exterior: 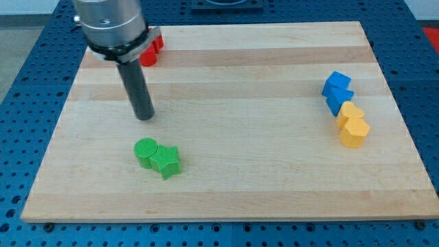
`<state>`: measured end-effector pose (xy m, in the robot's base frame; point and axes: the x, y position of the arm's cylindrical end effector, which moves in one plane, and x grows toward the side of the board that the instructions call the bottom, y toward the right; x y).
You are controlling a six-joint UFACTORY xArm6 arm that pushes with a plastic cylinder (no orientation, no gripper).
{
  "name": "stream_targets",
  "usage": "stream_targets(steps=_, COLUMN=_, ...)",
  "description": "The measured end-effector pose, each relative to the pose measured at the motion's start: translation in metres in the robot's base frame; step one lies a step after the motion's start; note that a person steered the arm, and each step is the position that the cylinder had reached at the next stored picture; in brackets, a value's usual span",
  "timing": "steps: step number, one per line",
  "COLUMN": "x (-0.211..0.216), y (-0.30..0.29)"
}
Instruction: Move your arm towards the bottom left
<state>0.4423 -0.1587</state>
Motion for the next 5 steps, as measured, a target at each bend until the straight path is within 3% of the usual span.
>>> stream_targets(steps=2, x=0.005, y=-0.043)
stream_targets(steps=3, x=0.045, y=-0.083)
stream_targets(steps=4, x=0.056, y=-0.091)
stream_targets(steps=5, x=0.128, y=-0.099)
